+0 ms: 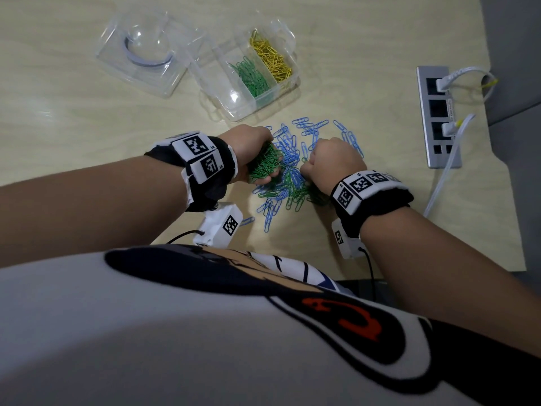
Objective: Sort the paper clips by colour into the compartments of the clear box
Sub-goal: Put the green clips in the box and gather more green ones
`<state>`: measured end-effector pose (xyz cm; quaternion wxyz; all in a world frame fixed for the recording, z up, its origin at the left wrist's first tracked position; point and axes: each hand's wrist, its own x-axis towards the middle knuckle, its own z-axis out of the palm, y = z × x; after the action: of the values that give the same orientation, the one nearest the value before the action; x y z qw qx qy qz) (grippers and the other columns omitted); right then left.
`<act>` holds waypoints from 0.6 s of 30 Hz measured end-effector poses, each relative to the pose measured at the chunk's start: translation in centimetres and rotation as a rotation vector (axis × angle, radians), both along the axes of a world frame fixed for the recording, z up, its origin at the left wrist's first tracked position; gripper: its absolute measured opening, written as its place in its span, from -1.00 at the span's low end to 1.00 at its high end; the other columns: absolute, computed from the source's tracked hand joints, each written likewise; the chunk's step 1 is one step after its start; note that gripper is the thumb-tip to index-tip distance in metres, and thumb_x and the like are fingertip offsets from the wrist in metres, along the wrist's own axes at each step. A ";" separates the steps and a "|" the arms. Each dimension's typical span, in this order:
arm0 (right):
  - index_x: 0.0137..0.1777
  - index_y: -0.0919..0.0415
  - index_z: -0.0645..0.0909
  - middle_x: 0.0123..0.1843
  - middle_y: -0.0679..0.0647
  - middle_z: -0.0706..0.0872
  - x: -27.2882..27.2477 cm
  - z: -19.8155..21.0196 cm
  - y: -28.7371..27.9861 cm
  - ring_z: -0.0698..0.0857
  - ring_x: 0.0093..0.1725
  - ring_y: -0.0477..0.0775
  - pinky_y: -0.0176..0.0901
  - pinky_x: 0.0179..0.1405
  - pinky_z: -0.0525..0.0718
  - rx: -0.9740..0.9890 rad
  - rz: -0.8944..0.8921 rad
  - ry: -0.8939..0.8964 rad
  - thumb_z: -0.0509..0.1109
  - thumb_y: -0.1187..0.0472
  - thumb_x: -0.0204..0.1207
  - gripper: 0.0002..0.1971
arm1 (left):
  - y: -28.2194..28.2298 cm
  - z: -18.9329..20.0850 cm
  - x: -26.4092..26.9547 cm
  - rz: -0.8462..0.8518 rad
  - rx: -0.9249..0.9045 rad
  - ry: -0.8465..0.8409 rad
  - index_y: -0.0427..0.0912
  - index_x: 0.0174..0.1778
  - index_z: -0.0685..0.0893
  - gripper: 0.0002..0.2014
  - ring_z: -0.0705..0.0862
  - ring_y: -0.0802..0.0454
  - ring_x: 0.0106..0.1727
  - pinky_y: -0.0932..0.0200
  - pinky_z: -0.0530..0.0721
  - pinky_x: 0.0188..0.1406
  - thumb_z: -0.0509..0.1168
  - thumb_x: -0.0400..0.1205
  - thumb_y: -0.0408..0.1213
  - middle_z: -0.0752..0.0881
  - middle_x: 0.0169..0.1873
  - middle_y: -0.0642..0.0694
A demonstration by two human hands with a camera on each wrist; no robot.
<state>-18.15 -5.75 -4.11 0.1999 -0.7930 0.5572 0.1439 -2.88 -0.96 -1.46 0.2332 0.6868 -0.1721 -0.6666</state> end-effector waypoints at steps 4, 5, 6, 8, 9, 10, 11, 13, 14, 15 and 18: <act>-0.11 0.25 0.61 -0.10 0.19 0.66 -0.1 0.6 0.0 0.63 -0.09 0.26 -0.07 -0.22 0.54 0.025 0.030 -0.059 0.36 0.09 0.42 -0.79 | 0.0 0.1 0.2 -0.011 0.011 -0.005 -0.26 -0.20 0.59 -0.63 0.63 -0.02 -0.52 0.31 0.62 -0.52 -0.04 0.72 -0.17 0.64 -0.44 -0.20; -0.11 0.24 0.61 -0.10 0.18 0.67 -0.1 1.0 0.1 0.64 -0.07 0.25 -0.05 -0.19 0.58 0.020 0.035 -0.100 0.36 0.11 0.43 -0.81 | 0.0 0.1 0.2 -0.015 0.015 -0.003 -0.26 -0.20 0.59 -0.63 0.62 -0.03 -0.51 0.31 0.62 -0.52 -0.04 0.72 -0.16 0.64 -0.43 -0.20; -0.14 0.21 0.60 -0.13 0.15 0.69 -0.1 1.5 0.1 0.64 -0.08 0.21 -0.05 -0.17 0.60 0.020 0.031 -0.156 0.36 0.12 0.43 -0.85 | 0.1 0.1 0.1 -0.018 0.018 -0.002 -0.26 -0.20 0.59 -0.63 0.62 -0.03 -0.51 0.31 0.62 -0.51 -0.04 0.72 -0.16 0.64 -0.42 -0.21; -0.21 0.11 0.58 -0.19 0.05 0.70 0.1 2.7 0.4 0.63 -0.13 0.09 -0.11 -0.18 0.58 0.023 0.002 -0.296 0.38 0.14 0.40 -0.93 | 0.1 0.1 -0.1 -0.020 0.022 -0.007 -0.27 -0.18 0.58 -0.64 0.63 -0.04 -0.51 0.31 0.63 -0.51 -0.03 0.71 -0.16 0.64 -0.42 -0.22; -0.22 0.09 0.60 -0.22 0.01 0.70 0.3 3.4 0.7 0.62 -0.16 0.04 -0.15 -0.19 0.56 0.027 -0.004 -0.365 0.40 0.15 0.38 -0.95 | 0.1 0.1 -0.2 -0.015 0.018 -0.013 -0.29 -0.16 0.58 -0.65 0.64 -0.04 -0.52 0.30 0.63 -0.51 -0.02 0.71 -0.18 0.65 -0.42 -0.24; -0.21 0.08 0.61 -0.24 -0.02 0.70 0.6 4.0 1.0 0.61 -0.18 0.00 -0.17 -0.20 0.54 0.036 -0.003 -0.422 0.42 0.16 0.37 -0.95 | 0.1 0.1 -0.3 -0.006 0.011 -0.021 -0.31 -0.13 0.58 -0.68 0.65 -0.05 -0.52 0.28 0.64 -0.50 0.00 0.70 -0.20 0.66 -0.42 -0.25; -0.20 0.09 0.62 -0.26 -0.03 0.68 1.1 4.4 1.3 0.60 -0.18 -0.01 -0.18 -0.20 0.52 0.049 0.006 -0.461 0.43 0.18 0.35 -0.94 | 0.1 0.1 -0.4 0.003 0.002 -0.031 -0.32 -0.12 0.58 -0.71 0.66 -0.06 -0.52 0.26 0.65 -0.51 0.02 0.69 -0.23 0.66 -0.43 -0.26; -0.11 0.12 0.62 -0.28 -0.05 0.62 2.1 4.9 1.8 0.57 -0.17 0.01 -0.19 -0.22 0.47 0.071 0.030 -0.490 0.43 0.22 0.34 -0.87 | 0.0 0.1 -0.6 0.016 -0.018 -0.063 -0.28 -0.19 0.59 -0.78 0.67 -0.06 -0.55 0.21 0.66 -0.51 0.09 0.66 -0.30 0.66 -0.48 -0.23; -0.05 0.14 0.61 -0.27 -0.03 0.61 2.5 4.9 2.1 0.57 -0.16 0.03 -0.19 -0.23 0.46 0.072 0.036 -0.487 0.42 0.23 0.35 -0.83 | 0.0 0.2 -0.6 0.024 -0.028 -0.077 -0.25 -0.24 0.59 -0.80 0.66 -0.05 -0.57 0.18 0.66 -0.50 0.13 0.64 -0.33 0.66 -0.52 -0.19; 0.00 0.17 0.61 -0.23 0.01 0.64 2.9 4.9 2.2 0.59 -0.13 0.06 -0.18 -0.22 0.48 0.060 0.036 -0.480 0.42 0.23 0.37 -0.80 | -0.1 0.3 -0.7 0.032 -0.037 -0.083 -0.23 -0.29 0.58 -0.82 0.65 -0.05 -0.59 0.16 0.66 -0.49 0.15 0.62 -0.35 0.64 -0.55 -0.17; 0.09 0.22 0.61 -0.07 0.11 0.71 3.5 5.0 2.5 0.63 -0.01 0.11 -0.13 -0.11 0.59 0.006 0.037 -0.451 0.41 0.20 0.43 -0.76 | -0.1 0.5 -0.6 0.056 -0.049 -0.068 -0.22 -0.35 0.54 -0.81 0.62 -0.09 -0.58 0.13 0.64 -0.47 0.18 0.60 -0.39 0.60 -0.57 -0.16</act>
<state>-14.63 -3.24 0.87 0.3192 -0.8146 0.4832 -0.0317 -3.51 -1.06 -0.95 0.2627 0.7076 -0.1769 -0.6317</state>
